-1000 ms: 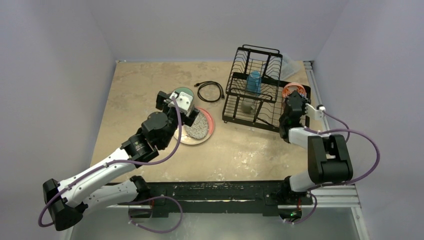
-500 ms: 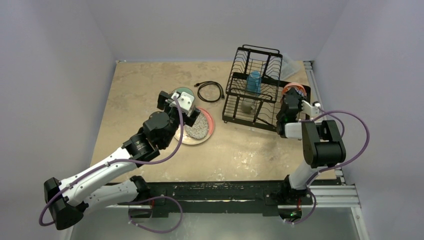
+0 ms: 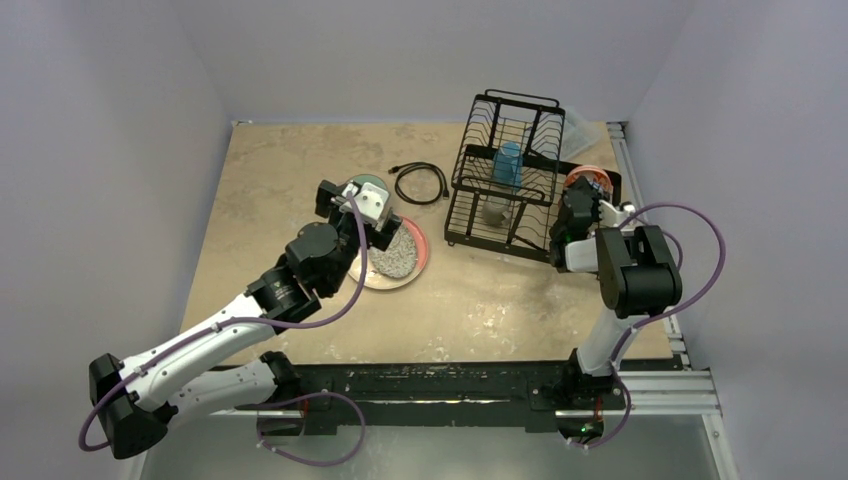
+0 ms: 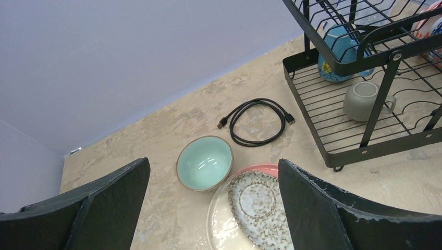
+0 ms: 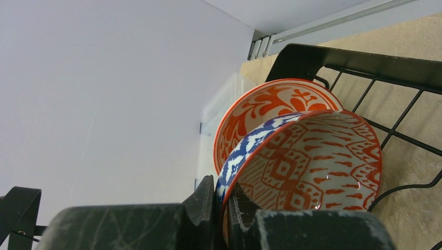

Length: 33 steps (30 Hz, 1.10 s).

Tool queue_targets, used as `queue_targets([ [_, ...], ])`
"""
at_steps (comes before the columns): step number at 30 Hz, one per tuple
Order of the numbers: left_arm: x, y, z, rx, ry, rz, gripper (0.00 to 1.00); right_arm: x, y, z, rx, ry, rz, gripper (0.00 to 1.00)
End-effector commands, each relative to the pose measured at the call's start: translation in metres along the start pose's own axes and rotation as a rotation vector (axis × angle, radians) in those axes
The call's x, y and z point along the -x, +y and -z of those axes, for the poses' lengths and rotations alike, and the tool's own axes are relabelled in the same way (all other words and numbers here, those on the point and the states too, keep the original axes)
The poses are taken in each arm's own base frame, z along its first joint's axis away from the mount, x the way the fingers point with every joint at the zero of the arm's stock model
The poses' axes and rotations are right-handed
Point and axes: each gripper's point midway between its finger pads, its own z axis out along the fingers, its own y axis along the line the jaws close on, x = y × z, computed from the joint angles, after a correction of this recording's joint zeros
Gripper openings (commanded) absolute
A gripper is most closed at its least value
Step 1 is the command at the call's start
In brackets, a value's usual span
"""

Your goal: Load the mixed dishes into the dish rack

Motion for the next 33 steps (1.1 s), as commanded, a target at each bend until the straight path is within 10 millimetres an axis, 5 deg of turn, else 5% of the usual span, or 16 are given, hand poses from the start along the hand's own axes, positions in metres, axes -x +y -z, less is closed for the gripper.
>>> queue_targets([
  [1, 0.022, 0.005, -0.002, 0.013, -0.066, 0.022, 0.92, 0.021, 0.035, -0.007, 0.087, -0.079, -0.086, 0.0],
  [17, 0.025, 0.003, -0.003, 0.004, -0.073, 0.025, 0.91, 0.025, 0.007, 0.004, -0.042, -0.055, -0.054, 0.08],
  [26, 0.028, 0.006, 0.0, 0.007, -0.08, 0.033, 0.91, 0.024, -0.019, 0.02, -0.259, 0.038, 0.121, 0.71],
  [30, 0.03, 0.008, 0.002, 0.009, -0.086, 0.037, 0.91, 0.033, -0.035, 0.04, -0.355, 0.086, 0.217, 0.9],
  [33, 0.031, 0.011, 0.004, 0.015, -0.089, 0.04, 0.91, 0.041, -0.039, 0.055, -0.385, 0.137, 0.312, 0.93],
])
